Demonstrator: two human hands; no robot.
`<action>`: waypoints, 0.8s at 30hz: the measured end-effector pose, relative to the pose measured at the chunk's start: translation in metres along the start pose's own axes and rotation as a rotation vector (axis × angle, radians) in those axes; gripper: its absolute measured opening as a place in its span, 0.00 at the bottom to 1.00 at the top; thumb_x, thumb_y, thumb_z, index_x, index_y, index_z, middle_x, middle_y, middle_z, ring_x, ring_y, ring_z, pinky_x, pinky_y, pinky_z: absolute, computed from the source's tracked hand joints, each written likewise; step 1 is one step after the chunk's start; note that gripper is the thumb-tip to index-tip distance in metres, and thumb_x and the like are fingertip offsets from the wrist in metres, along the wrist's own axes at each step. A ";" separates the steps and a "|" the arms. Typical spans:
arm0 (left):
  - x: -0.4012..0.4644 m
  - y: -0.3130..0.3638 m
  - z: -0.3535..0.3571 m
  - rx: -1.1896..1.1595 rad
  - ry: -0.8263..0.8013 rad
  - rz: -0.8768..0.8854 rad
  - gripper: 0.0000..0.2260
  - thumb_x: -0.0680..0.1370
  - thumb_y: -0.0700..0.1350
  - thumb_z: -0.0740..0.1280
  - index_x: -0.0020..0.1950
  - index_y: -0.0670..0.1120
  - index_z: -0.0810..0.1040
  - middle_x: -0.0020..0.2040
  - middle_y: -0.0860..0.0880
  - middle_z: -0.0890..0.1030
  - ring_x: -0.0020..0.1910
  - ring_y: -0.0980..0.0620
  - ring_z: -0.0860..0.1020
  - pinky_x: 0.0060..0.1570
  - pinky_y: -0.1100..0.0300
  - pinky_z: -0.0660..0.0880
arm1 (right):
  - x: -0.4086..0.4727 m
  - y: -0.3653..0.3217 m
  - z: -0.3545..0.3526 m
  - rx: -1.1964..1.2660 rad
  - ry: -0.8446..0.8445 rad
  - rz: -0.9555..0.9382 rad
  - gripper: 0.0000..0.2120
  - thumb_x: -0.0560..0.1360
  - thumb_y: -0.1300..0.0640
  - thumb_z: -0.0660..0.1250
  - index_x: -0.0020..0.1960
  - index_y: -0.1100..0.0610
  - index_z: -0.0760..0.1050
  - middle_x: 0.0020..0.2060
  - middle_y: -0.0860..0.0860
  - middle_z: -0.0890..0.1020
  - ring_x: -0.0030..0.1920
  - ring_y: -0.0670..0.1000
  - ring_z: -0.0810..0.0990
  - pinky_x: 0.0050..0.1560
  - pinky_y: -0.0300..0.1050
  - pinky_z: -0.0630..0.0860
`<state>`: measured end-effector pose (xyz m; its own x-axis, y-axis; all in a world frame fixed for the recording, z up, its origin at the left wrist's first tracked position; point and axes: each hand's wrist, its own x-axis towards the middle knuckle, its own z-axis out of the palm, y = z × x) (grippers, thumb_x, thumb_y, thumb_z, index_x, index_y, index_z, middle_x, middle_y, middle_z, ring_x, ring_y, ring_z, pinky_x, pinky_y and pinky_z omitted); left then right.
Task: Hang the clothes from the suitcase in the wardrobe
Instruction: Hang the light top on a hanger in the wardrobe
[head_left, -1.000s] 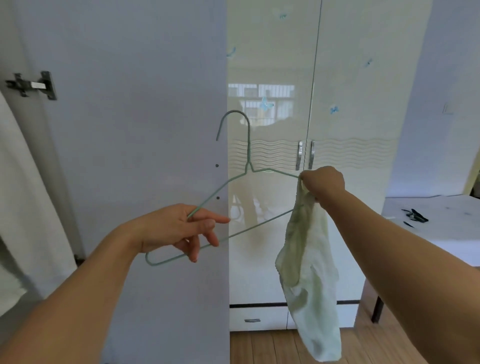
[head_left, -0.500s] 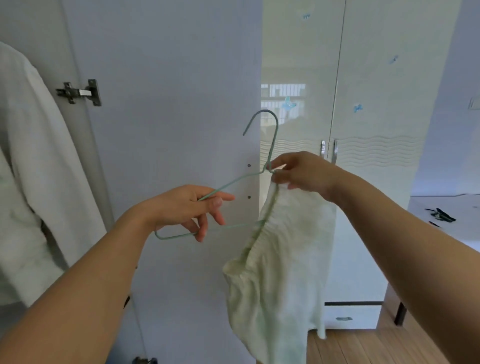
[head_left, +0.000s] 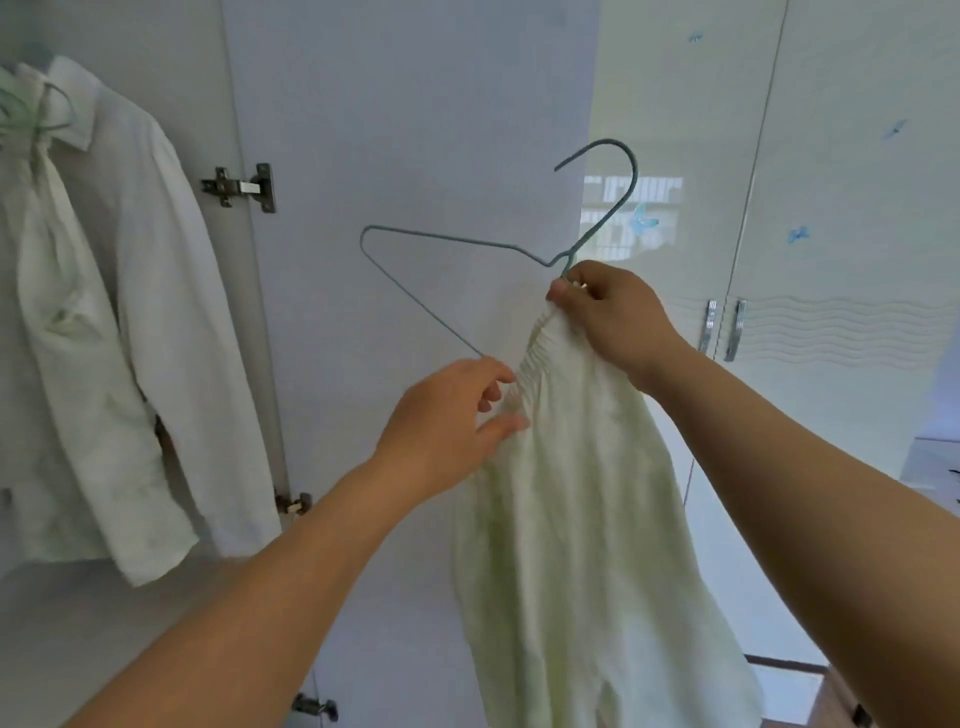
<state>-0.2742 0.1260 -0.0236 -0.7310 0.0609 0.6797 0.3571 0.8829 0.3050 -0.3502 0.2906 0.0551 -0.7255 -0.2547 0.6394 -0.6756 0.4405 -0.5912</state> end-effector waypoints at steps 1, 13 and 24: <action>0.001 0.000 0.007 -0.018 -0.117 -0.075 0.20 0.73 0.54 0.72 0.63 0.52 0.73 0.55 0.55 0.76 0.53 0.57 0.76 0.56 0.55 0.74 | 0.002 0.000 -0.002 0.104 -0.002 0.000 0.10 0.79 0.52 0.62 0.43 0.56 0.77 0.32 0.47 0.73 0.33 0.45 0.69 0.34 0.38 0.65; 0.004 0.004 0.011 -0.739 -0.282 -0.381 0.12 0.73 0.50 0.71 0.53 0.49 0.74 0.46 0.57 0.83 0.49 0.59 0.79 0.60 0.56 0.71 | 0.024 0.011 -0.030 0.573 0.005 0.044 0.16 0.79 0.47 0.63 0.35 0.51 0.78 0.30 0.41 0.76 0.38 0.45 0.73 0.47 0.43 0.71; -0.001 -0.022 -0.037 0.082 -0.458 -0.298 0.08 0.78 0.48 0.69 0.56 0.56 0.80 0.44 0.60 0.80 0.40 0.67 0.75 0.43 0.76 0.69 | 0.015 0.051 -0.051 0.081 0.002 -0.026 0.24 0.79 0.42 0.59 0.34 0.58 0.75 0.36 0.51 0.80 0.38 0.47 0.75 0.41 0.41 0.68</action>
<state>-0.2600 0.0892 -0.0062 -0.9782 -0.0169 0.2071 0.0633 0.9251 0.3744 -0.3886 0.3525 0.0596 -0.7073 -0.2633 0.6560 -0.7027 0.3628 -0.6121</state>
